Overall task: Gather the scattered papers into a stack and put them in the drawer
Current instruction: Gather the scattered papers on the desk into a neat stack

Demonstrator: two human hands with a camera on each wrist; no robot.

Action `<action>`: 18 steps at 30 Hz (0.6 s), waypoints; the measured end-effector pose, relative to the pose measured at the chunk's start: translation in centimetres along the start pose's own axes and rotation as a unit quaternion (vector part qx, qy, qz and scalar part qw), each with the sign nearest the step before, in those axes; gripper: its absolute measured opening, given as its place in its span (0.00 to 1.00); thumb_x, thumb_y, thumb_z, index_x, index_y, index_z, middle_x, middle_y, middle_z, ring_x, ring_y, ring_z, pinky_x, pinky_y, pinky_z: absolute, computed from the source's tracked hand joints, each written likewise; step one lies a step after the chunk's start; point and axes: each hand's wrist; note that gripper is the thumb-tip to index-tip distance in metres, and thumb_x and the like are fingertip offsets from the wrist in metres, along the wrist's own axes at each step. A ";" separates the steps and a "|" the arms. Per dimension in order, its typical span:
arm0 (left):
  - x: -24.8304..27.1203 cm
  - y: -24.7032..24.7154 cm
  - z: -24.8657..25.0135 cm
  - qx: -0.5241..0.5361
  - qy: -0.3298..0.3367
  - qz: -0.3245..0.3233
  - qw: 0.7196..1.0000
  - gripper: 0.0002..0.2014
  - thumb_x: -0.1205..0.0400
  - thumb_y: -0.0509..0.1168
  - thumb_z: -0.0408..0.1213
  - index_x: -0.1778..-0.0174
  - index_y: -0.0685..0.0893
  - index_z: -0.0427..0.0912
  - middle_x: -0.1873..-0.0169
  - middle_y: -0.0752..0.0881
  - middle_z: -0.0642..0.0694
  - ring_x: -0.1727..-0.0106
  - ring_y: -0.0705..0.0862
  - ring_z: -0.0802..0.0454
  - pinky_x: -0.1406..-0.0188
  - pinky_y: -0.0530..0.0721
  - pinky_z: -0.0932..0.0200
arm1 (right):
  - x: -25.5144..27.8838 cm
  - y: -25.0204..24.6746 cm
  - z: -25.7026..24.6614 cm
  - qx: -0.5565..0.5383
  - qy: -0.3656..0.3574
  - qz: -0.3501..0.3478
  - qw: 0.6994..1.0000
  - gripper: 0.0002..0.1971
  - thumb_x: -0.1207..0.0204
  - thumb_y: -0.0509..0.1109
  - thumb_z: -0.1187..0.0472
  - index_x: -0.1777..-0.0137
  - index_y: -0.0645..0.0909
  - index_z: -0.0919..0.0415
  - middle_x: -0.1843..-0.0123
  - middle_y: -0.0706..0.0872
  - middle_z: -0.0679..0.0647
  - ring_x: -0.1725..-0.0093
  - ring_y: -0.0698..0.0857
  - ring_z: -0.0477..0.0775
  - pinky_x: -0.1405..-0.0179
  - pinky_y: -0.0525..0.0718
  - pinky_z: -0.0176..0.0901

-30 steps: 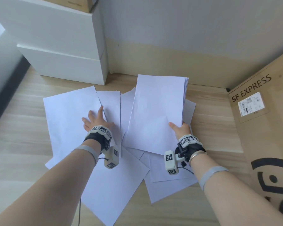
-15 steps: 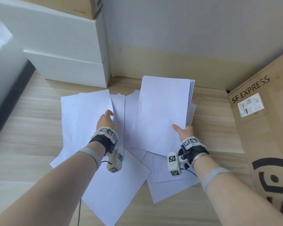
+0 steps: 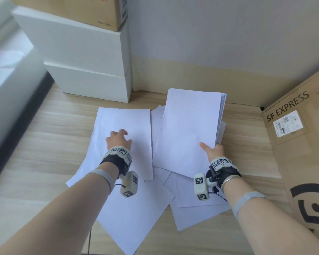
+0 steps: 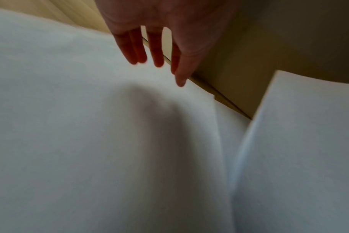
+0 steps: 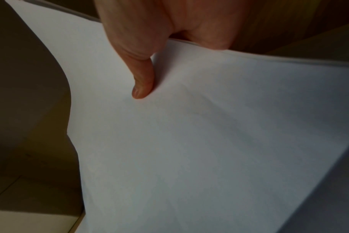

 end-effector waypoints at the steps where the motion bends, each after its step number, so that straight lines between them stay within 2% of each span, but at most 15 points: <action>1: -0.5 -0.8 -0.9 -0.012 -0.036 0.016 0.999 0.18 0.22 0.66 0.41 0.35 0.76 0.49 0.31 0.72 0.39 0.31 0.70 0.36 0.35 0.76 0.43 | 0.0 0.1 0.1 -0.002 -0.002 0.000 1.000 0.17 0.25 0.71 0.67 0.38 0.79 0.76 0.37 0.84 0.68 0.42 0.83 0.58 0.46 0.73 0.39; 4: -1.6 -2.9 -3.2 -0.018 -0.134 0.015 0.991 0.31 0.26 0.70 0.46 0.27 0.67 0.57 0.25 0.62 0.39 0.26 0.63 0.34 0.29 0.69 0.39 | 0.1 0.3 0.2 -0.005 -0.005 -0.003 1.000 0.17 0.25 0.72 0.67 0.39 0.80 0.75 0.37 0.84 0.68 0.47 0.80 0.52 0.46 0.73 0.39; 7: -2.0 -3.7 -4.2 -0.012 -0.184 -0.008 0.983 0.43 0.30 0.73 0.52 0.22 0.56 0.65 0.21 0.54 0.40 0.23 0.58 0.33 0.28 0.66 0.37 | 0.3 0.5 0.5 -0.008 -0.004 -0.005 1.000 0.17 0.25 0.72 0.67 0.39 0.80 0.75 0.37 0.84 0.68 0.47 0.79 0.50 0.45 0.73 0.39; 10: -1.9 -3.5 -4.6 -0.025 -0.200 -0.025 0.979 0.49 0.32 0.75 0.53 0.22 0.49 0.68 0.24 0.57 0.39 0.25 0.59 0.33 0.31 0.68 0.35 | 0.5 0.6 0.8 -0.006 0.003 -0.005 1.000 0.17 0.25 0.72 0.66 0.39 0.79 0.75 0.37 0.84 0.68 0.47 0.79 0.51 0.45 0.73 0.39; 14: -1.5 -3.0 -4.7 -0.028 -0.192 -0.002 0.981 0.49 0.32 0.76 0.46 0.23 0.49 0.69 0.31 0.61 0.39 0.31 0.65 0.34 0.36 0.73 0.39 | 0.8 0.3 1.2 -0.007 0.008 0.000 1.000 0.17 0.25 0.71 0.67 0.39 0.79 0.76 0.37 0.84 0.69 0.47 0.79 0.51 0.46 0.73 0.39; 16: -1.6 -3.2 -4.7 -0.017 -0.196 -0.006 0.980 0.52 0.32 0.76 0.45 0.23 0.46 0.70 0.30 0.61 0.39 0.31 0.66 0.34 0.36 0.73 0.38 | 0.9 0.2 1.4 -0.008 0.011 0.005 1.000 0.17 0.25 0.71 0.67 0.38 0.79 0.76 0.37 0.84 0.69 0.47 0.80 0.52 0.46 0.72 0.38; 18: -2.0 -3.4 -4.9 -0.015 -0.198 -0.009 0.980 0.55 0.32 0.76 0.45 0.23 0.41 0.72 0.30 0.65 0.37 0.29 0.67 0.34 0.33 0.71 0.37 | 1.0 0.0 1.5 -0.005 0.012 0.009 1.000 0.18 0.25 0.71 0.67 0.38 0.79 0.76 0.37 0.84 0.69 0.46 0.81 0.55 0.47 0.72 0.38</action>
Point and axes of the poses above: each hand's wrist, its own x-axis away from the middle knuckle, its own y-axis out of the palm, z = x × y
